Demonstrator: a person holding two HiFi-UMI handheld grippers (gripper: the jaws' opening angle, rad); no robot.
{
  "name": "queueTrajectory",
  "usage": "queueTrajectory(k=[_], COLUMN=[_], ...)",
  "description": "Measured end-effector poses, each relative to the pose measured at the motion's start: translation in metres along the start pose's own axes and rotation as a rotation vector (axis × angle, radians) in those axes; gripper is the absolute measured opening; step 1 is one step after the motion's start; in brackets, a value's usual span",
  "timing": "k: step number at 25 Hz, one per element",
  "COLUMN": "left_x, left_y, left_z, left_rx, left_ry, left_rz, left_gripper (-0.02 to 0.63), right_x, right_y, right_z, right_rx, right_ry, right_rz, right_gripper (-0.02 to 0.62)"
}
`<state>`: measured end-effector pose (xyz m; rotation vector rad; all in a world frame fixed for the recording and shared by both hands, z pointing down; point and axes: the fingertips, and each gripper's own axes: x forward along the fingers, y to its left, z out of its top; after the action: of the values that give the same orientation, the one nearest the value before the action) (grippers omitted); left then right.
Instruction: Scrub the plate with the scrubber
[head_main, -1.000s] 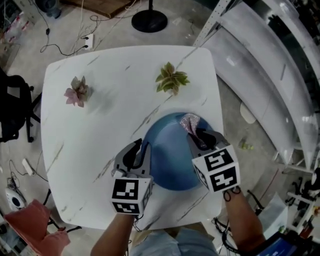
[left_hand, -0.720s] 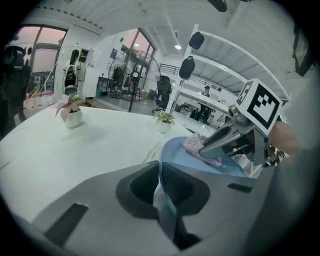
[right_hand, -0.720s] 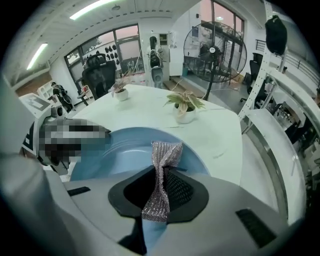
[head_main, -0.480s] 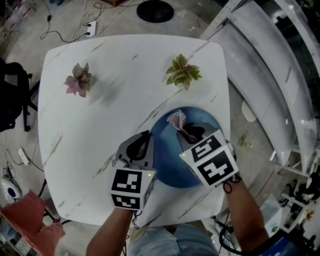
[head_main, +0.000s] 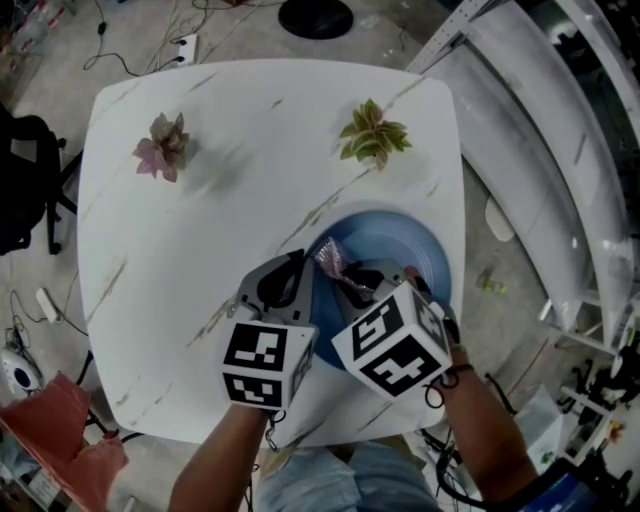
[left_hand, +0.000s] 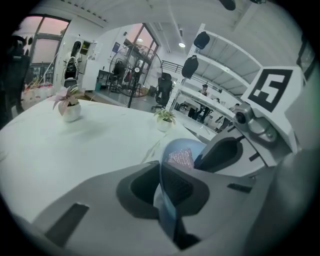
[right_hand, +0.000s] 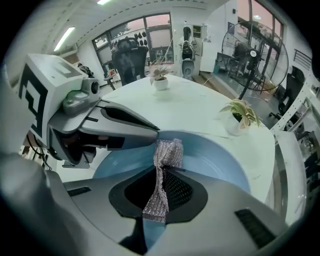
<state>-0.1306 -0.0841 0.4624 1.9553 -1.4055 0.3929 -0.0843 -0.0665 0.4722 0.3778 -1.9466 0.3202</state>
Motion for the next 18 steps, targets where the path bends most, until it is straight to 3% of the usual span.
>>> queueTrajectory(k=[4, 9, 18], left_x=[-0.001, -0.001, 0.000], left_y=[-0.003, -0.002, -0.001], left_z=[-0.004, -0.003, -0.003], left_rx=[-0.022, -0.027, -0.033], left_ry=[0.037, 0.039, 0.044], left_rz=[-0.028, -0.028, -0.024], left_gripper=[0.015, 0.015, 0.014], right_x=[-0.001, -0.003, -0.007], right_y=[0.019, 0.051, 0.082], right_z=[-0.005, -0.012, -0.025], right_rx=[-0.024, -0.056, -0.094], right_ry=[0.009, 0.013, 0.008], right_rz=[0.039, 0.127, 0.213], right_gripper=[0.061, 0.061, 0.061])
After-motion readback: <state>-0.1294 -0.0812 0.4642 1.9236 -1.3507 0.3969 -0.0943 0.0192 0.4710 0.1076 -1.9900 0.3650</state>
